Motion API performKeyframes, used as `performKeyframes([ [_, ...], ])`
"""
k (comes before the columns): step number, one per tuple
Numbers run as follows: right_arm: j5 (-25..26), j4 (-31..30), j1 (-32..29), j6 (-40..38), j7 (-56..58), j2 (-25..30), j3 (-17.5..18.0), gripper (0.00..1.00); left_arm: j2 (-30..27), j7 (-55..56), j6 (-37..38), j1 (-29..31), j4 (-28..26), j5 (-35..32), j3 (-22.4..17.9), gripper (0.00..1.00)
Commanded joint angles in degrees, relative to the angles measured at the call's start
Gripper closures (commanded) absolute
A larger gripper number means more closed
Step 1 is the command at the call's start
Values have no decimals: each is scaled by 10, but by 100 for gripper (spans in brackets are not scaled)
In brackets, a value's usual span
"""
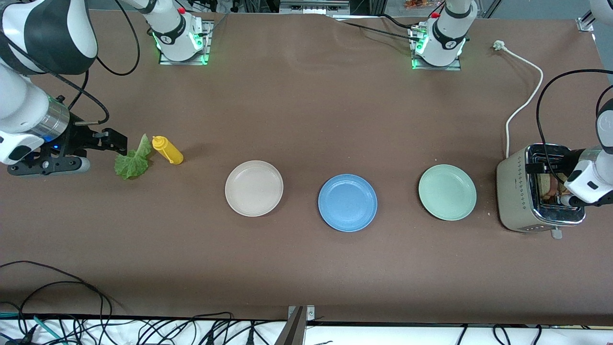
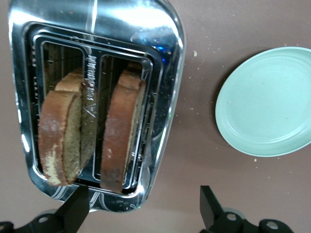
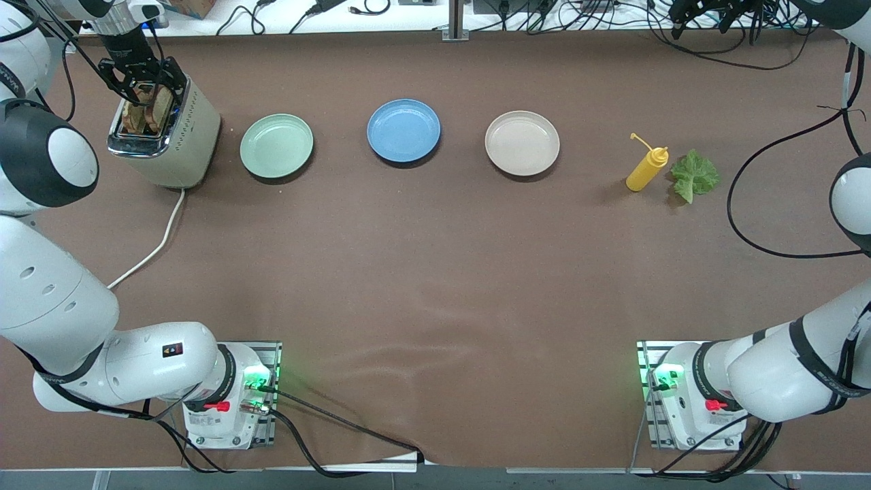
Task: Make sandwich in blue plate with both arms
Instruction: 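Reach the left gripper down to a bread slice in the toaster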
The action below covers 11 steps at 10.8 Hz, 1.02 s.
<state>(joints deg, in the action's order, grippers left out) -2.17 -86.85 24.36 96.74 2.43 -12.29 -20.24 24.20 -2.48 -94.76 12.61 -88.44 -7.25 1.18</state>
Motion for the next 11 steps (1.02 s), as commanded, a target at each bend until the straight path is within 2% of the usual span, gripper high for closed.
performKeyframes([
  [1, -8, -1, 2, -5, -6, 5, 1, 0, 18, -29, -4, 14, 19, -13, 3, 0],
  [2, -8, -1, 2, -5, -6, 5, 1, 0, 21, -31, -8, 15, 19, -13, 3, 0],
  [3, -8, -1, 2, -5, -6, 5, 1, 0, 22, -31, -8, 20, 19, -12, 3, 11],
  [4, -8, -1, 2, -5, -6, 5, 1, 0, 22, -31, -8, 20, 19, -13, 3, 27],
  [5, -8, -1, 2, -5, -6, 5, 1, 0, 22, -31, -8, 20, 19, -13, 3, 49],
  [8, -8, -1, 2, -5, -6, 5, 1, 0, 20, -31, -7, 19, 20, -14, 4, 97],
  [9, -8, -1, 2, -5, -6, 5, 1, 0, 17, -31, -7, 19, 23, -15, 4, 100],
  [11, -8, -1, 2, -4, -6, 4, 1, 0, 15, -42, -2, 20, 34, -15, 4, 100],
])
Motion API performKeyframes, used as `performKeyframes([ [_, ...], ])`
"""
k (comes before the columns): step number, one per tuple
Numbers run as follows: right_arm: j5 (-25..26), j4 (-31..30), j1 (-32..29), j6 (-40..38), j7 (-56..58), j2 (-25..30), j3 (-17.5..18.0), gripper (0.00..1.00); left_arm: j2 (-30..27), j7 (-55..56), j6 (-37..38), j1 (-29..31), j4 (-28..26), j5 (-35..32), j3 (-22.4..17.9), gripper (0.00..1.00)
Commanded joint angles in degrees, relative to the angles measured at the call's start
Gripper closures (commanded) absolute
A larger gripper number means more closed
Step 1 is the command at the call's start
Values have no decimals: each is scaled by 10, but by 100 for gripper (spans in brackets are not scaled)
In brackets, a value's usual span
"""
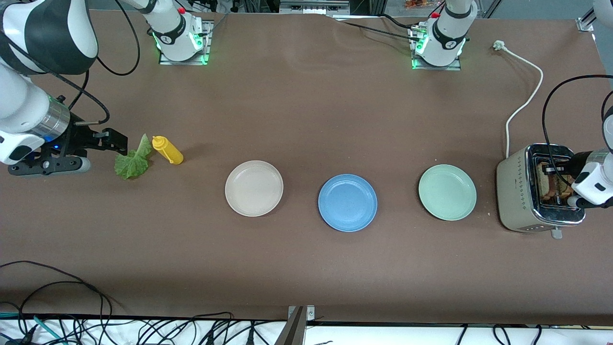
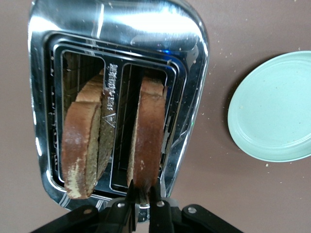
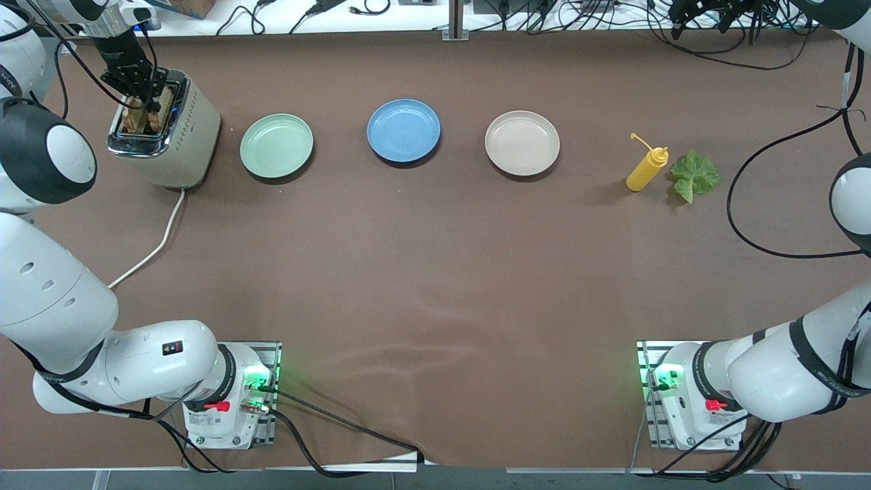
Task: Make sandwich in blue plate with both arms
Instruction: 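Grasp the bread slice with the left gripper and lift it out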
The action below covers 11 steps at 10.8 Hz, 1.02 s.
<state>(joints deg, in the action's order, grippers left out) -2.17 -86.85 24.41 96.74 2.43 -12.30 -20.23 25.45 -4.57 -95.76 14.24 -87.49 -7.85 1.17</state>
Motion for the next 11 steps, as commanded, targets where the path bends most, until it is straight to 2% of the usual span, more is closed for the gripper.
performKeyframes([
  [1, -8, -1, 1, -3, -6, 4, 1, 0, -3, -24, 9, 3, 24, -9, 4, 100],
  [3, -8, -1, 1, -3, -6, 4, 1, 0, -26, -24, 33, 3, 28, -9, 5, 100],
  [7, -9, 0, 1, -5, -6, 5, 1, 0, -70, -24, 123, 3, 77, -2, 9, 100],
  [11, -9, 0, 2, -6, -6, 6, 1, 0, -124, -24, 153, -6, 80, 0, 23, 100],
])
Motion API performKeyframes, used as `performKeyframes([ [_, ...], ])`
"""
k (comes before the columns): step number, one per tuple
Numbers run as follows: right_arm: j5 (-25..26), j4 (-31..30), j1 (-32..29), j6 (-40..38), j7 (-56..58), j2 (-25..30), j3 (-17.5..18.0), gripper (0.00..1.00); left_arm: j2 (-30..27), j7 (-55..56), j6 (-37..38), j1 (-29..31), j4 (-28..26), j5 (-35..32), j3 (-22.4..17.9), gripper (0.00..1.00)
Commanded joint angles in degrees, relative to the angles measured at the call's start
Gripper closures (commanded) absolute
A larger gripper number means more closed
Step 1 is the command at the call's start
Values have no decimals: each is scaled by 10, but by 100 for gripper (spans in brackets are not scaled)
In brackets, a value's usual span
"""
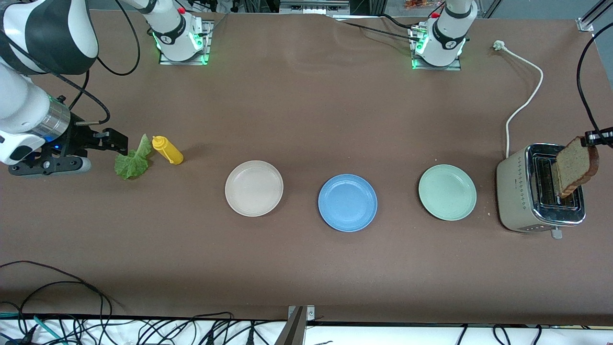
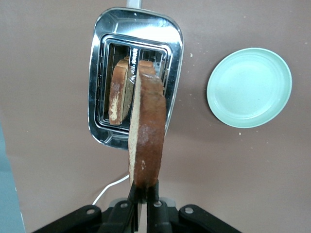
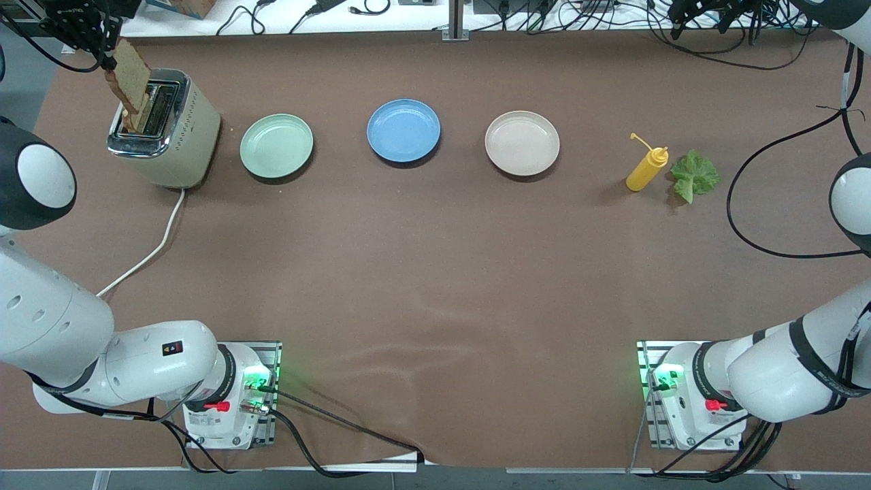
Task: Make sandwich in blue plate with both arms
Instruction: 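Grasp the bread slice with the left gripper and lift it out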
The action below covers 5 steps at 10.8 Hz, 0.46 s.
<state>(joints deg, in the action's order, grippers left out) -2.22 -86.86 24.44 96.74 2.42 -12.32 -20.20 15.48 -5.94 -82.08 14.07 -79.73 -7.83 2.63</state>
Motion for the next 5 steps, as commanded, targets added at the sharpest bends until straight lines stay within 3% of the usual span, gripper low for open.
performKeyframes([
  [1, -9, 0, 1, -6, -6, 6, 1, 0, -25, -7, 16, -5, 2, 0, 16, 100],
  [5, -9, -1, 1, -4, -6, 6, 1, 0, -22, -2, 16, -7, 2, 0, 33, 100],
])
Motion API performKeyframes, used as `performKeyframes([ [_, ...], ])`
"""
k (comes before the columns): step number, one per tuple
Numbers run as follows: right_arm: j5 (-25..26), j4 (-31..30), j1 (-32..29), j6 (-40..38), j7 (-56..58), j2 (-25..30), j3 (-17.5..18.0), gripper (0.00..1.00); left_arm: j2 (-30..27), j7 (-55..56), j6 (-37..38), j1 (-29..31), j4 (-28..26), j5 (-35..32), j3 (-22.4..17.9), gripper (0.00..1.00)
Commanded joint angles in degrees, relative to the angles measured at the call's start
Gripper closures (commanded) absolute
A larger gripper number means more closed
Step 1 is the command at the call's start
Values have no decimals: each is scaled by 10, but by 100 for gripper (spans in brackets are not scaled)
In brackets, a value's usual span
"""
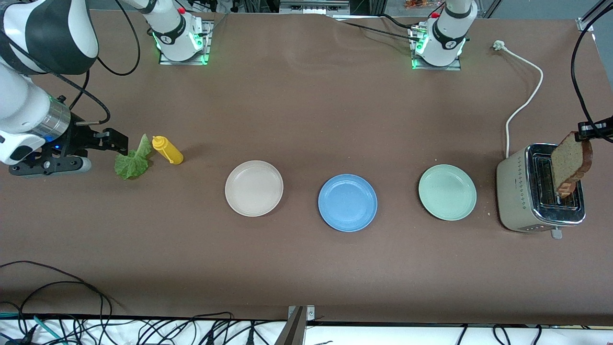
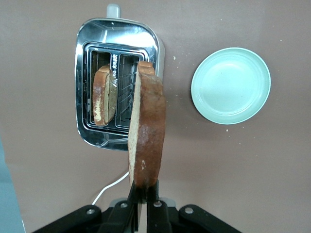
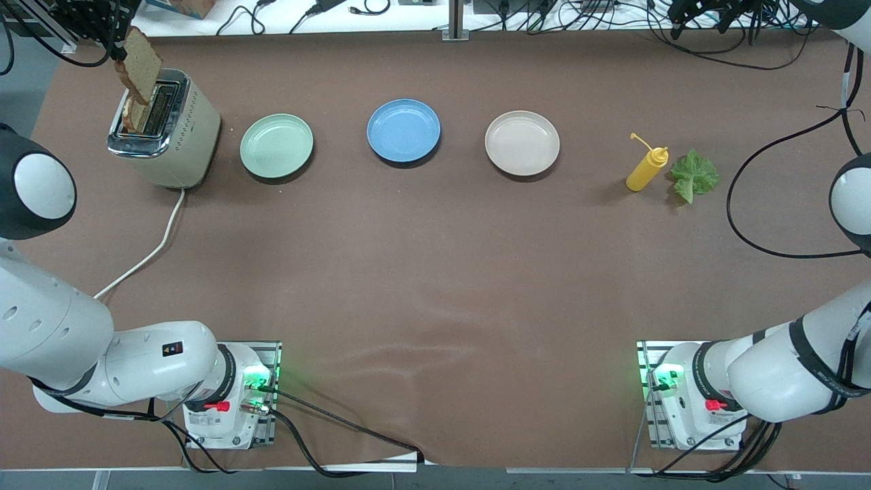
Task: Make sandwich in blue plate with both arms
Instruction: 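Grasp the bread slice with the left gripper and lift it out, then carry the bread slice with the left gripper over the blue plate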
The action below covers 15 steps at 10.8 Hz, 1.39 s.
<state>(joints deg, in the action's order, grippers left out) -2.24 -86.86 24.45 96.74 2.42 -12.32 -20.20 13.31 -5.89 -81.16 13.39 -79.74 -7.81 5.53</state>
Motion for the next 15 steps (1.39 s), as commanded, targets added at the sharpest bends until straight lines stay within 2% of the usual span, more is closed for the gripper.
performKeyframes([
  [1, -8, -1, 2, -3, -7, 5, 1, 0, 3, 2, 7, -3, 2, 0, 11, 100],
  [3, -8, -1, 1, -3, -7, 5, 1, 0, 14, 22, 1, -25, -4, 9, 20, 100],
  [6, -8, -1, 1, -2, -6, 4, 1, 0, 38, 32, -9, -51, -11, 140, 20, 100],
  [7, -8, -1, 1, -2, -6, 4, 1, 0, 49, 32, -27, -71, -18, 165, 20, 100],
  [9, -8, -1, 1, -2, -6, 4, 1, 0, 58, 31, -88, -124, -40, 170, 20, 100],
  [10, -8, -1, 1, -2, -7, 4, 1, 0, 72, 38, -105, -153, -41, 197, 20, 100],
  [12, -8, -1, 1, -2, -6, 4, 1, 0, 108, 90, -148, -166, -41, 310, 20, 100],
  [15, -8, -2, 1, -2, -6, 4, 1, 0, 161, 92, -211, -205, -38, 356, 20, 100],
])
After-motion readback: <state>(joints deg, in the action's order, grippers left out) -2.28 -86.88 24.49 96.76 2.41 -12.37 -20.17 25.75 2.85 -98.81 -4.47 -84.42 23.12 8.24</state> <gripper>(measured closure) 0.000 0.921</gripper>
